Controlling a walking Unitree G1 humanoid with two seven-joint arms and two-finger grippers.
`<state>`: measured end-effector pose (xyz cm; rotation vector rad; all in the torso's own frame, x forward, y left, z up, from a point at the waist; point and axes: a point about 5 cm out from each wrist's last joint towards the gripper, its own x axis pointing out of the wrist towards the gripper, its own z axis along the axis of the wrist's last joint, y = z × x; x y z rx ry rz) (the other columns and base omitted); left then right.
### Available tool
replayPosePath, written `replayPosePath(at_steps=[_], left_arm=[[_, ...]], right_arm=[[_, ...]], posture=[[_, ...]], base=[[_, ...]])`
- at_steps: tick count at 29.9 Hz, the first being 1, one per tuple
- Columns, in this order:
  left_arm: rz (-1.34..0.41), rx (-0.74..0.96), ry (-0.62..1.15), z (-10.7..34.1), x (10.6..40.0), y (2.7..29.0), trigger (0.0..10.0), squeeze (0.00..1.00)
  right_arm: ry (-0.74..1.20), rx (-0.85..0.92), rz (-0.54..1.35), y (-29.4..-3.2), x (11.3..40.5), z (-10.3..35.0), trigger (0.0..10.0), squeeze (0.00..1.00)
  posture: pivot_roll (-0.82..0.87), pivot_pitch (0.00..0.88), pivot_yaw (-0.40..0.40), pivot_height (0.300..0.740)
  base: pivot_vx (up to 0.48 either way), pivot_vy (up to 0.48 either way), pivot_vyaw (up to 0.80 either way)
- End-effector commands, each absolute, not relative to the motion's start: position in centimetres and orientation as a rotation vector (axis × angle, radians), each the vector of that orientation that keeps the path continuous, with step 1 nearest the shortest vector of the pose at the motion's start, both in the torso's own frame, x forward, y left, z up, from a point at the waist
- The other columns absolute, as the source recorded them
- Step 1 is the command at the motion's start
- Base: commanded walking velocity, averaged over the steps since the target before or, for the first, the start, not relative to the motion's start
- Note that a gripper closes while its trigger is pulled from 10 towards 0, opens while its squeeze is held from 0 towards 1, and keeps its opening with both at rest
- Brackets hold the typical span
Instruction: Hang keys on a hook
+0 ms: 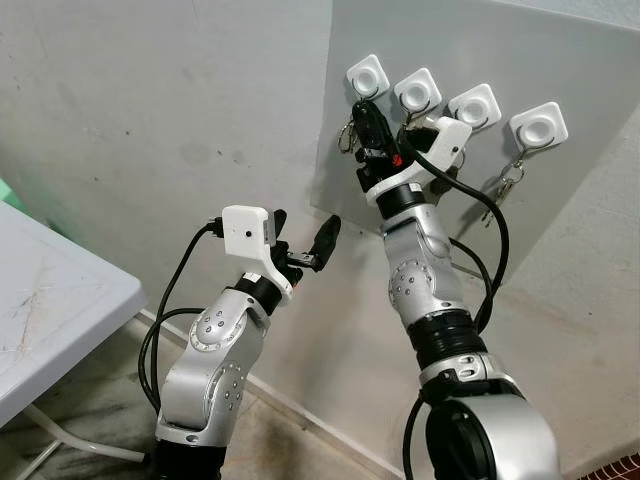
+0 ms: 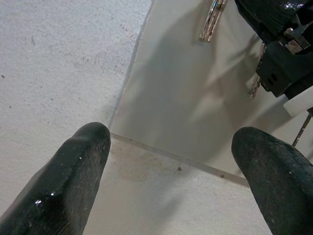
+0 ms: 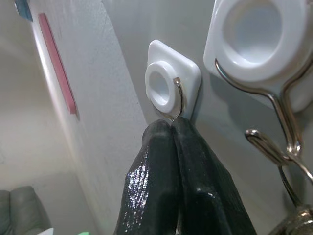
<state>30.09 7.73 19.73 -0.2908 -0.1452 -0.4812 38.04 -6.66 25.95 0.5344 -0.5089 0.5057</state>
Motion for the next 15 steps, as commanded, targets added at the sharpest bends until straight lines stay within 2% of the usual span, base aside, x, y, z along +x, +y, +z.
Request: replayPosePath(at_steps=[1, 11, 13, 14, 15], left_arm=[[-0.481, -0.294, -0.155, 20.04, 29.84, 7.73, 10.0, 0.00], [-0.474, -0.298, -0.158, 20.14, 29.81, 7.78, 10.0, 0.00], [-0.474, -0.299, -0.158, 20.14, 29.80, 7.78, 10.0, 0.00], [-0.474, -0.300, -0.158, 20.14, 29.79, 7.78, 10.0, 0.00], [-0.473, -0.299, -0.159, 20.14, 29.77, 7.79, 10.0, 0.00]], right_arm=[[-0.418, 0.556, 0.480, -6.81, 38.10, 23.88, 10.0, 0.00], [-0.400, 0.551, 0.477, -6.56, 37.84, 23.36, 10.0, 0.00], [-0.397, 0.553, 0.479, -6.49, 37.77, 23.29, 10.0, 0.03], [-0.397, 0.558, 0.481, -6.46, 37.75, 23.27, 10.0, 1.00], [-0.400, 0.562, 0.487, -6.39, 37.67, 23.28, 10.0, 1.00]], posture=[[0.02, 0.053, -0.077, 0.740], [0.02, 0.054, -0.081, 0.740], [0.02, 0.054, -0.081, 0.740], [0.02, 0.054, -0.081, 0.740], [0.02, 0.056, -0.081, 0.740]], base=[[0.000, 0.000, 0.00], [0.000, 0.000, 0.00], [0.000, 0.000, 0.00], [0.000, 0.000, 0.00], [0.000, 0.000, 0.00]])
